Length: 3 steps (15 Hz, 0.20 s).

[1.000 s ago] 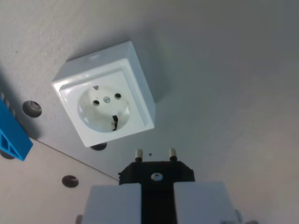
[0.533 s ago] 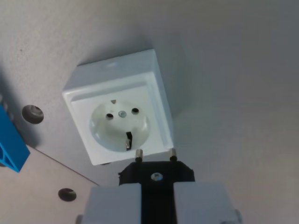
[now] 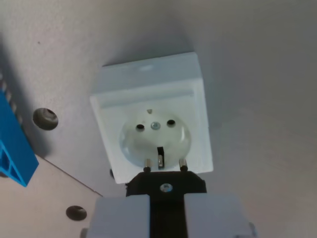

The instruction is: Move above the white socket

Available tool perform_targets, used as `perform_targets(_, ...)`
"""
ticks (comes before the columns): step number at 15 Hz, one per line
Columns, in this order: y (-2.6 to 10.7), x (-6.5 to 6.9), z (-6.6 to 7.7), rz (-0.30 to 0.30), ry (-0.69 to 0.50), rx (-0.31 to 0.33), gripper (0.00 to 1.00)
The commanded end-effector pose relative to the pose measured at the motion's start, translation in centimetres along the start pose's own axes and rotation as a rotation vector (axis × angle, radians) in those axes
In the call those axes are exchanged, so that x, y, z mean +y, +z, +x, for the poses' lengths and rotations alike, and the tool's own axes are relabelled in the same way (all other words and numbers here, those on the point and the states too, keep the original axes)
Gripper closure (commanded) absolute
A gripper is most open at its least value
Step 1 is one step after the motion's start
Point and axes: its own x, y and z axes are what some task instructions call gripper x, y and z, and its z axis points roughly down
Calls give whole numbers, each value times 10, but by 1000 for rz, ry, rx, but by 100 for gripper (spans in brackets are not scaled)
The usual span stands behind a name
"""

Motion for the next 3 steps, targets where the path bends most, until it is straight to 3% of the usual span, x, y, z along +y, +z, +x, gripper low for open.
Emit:
perform_targets(1,10,-3,-1,-84,-69,66,100)
perform_targets(3,12,-5,-1,-85,-65,66,100)
